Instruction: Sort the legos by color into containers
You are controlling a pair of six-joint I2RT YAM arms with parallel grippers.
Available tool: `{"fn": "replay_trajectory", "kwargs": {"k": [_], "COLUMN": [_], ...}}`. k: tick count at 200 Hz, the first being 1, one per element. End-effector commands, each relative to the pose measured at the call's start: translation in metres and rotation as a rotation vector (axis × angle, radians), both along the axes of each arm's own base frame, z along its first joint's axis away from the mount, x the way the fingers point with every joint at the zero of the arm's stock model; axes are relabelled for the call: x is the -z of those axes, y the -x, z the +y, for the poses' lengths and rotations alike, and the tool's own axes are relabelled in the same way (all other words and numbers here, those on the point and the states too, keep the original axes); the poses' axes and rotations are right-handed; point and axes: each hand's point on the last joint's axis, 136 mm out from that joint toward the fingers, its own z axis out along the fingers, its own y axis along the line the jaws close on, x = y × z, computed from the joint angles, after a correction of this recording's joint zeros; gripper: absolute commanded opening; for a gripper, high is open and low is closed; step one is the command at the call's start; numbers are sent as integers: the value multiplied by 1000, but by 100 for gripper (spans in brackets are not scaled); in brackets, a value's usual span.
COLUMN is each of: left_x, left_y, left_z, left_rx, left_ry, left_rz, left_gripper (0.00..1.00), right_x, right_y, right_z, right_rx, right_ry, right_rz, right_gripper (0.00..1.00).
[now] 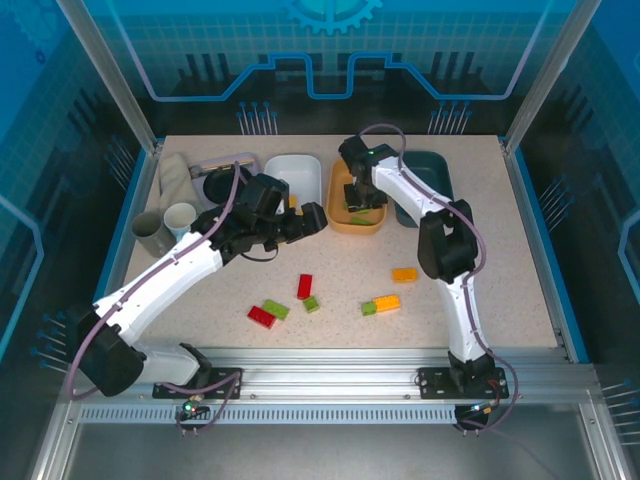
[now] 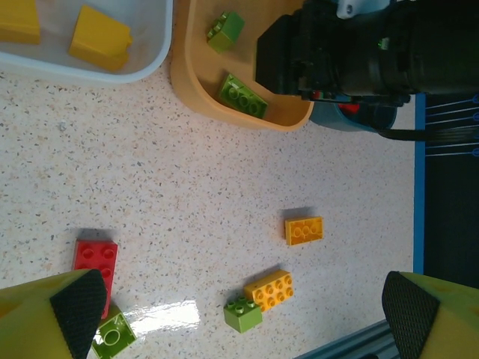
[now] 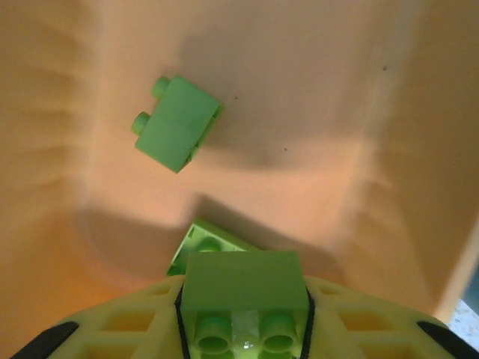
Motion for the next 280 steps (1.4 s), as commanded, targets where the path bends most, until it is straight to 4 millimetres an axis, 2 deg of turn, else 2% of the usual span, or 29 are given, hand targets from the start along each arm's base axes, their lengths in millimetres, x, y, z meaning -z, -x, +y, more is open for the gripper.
{"fn": "replay_trajectory", "kwargs": {"k": [1,19,37,51,62,81,85,102,128,133,158,173,198,216,238,258,280], "left_x": [-11,-4,1,0,-2,-5,-5,-4,-4,-5,-2,7,36,59,85,105,129], "left_y": [-6,-4,-2,0,0,2,3,4,6,6,11,19,46,65,85,96,98], "left_z": [-6,-5,-4,-4,-4,-5,-6,-8,-15,-17,-38,-58,-92,-113,-137,-160,-180], "left_rx": [30,45,57,65,71,91,97,121,165,176,287,404,637,783,933,1046,1105], "left_ry": [-7,-29,-45,-48,-46,-51,-53,-68,-74,-71,-72,-93,-191,-278,-394,-490,-559], "left_rz": [-39,-24,-13,-18,-26,-37,-36,-37,-39,-42,-49,-35,-6,-4,-20,-54,-71], "left_gripper": [99,99,99,99,99,99,99,99,99,98,97,96,93,91,90,89,87], "right_x": [12,24,28,26,17,-11,-30,-73,-131,-137,-178,-179,-152,-125,-117,-114,-124], "right_y": [4,4,4,3,0,-8,-10,-14,-3,1,36,70,139,193,249,285,303], "right_z": [-4,-6,-4,-1,1,7,8,7,-5,-7,-27,-42,-68,-82,-91,-102,-110], "right_rx": [52,79,89,82,80,56,51,53,65,67,79,94,134,171,197,257,275], "right_ry": [-1,-17,-39,-49,-60,-83,-100,-131,-159,-160,-197,-225,-243,-295,-397,-462,-541], "right_rz": [68,101,114,110,93,22,-20,-117,-229,-239,-350,-360,-281,-179,-130,-91,-135], "right_gripper": [41,45,48,54,56,59,59,59,58,58,57,57,62,68,75,81,85]}}
